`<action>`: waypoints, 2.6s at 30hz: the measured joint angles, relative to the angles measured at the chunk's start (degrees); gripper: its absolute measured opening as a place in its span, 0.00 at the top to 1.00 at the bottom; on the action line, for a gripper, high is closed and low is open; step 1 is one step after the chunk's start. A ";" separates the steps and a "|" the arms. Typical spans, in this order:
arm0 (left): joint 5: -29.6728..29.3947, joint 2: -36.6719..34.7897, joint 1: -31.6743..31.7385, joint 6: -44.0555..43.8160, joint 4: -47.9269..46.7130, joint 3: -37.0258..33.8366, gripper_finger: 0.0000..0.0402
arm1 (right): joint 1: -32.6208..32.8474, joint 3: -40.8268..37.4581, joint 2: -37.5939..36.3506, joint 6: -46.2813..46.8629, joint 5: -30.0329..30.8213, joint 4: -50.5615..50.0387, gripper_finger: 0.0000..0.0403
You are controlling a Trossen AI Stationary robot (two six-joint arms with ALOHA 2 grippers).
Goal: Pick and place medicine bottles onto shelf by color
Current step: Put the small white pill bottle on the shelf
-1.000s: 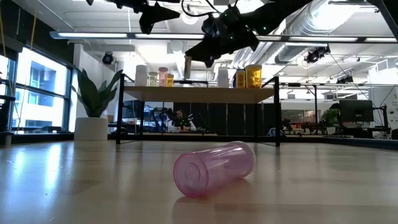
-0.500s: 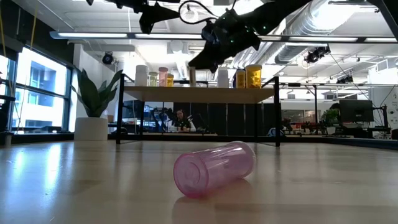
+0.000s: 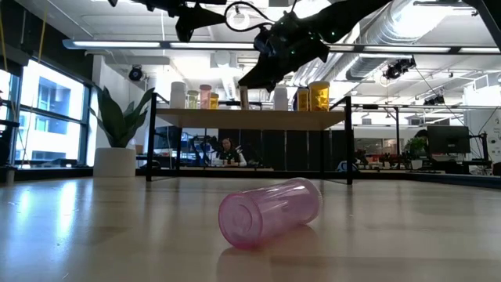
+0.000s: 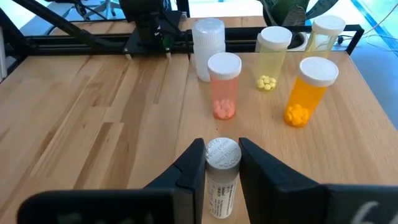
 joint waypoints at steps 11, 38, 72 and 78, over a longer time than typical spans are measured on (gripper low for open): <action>0.01 0.00 0.00 -0.02 0.00 -0.01 0.52 | 0.00 -0.09 0.12 0.24 0.31 -0.76 0.74; 0.14 -0.02 0.66 1.21 -1.93 -0.01 0.52 | 0.00 9.12 0.02 6.49 0.13 -7.93 0.73; -1.78 -10.78 16.95 8.00 -9.24 -0.01 0.52 | 7.12 33.10 0.04 37.67 35.54 -33.18 0.59; -1.77 -10.78 17.97 8.00 -9.23 -0.01 0.52 | 8.59 34.36 0.02 39.32 37.77 -32.45 0.62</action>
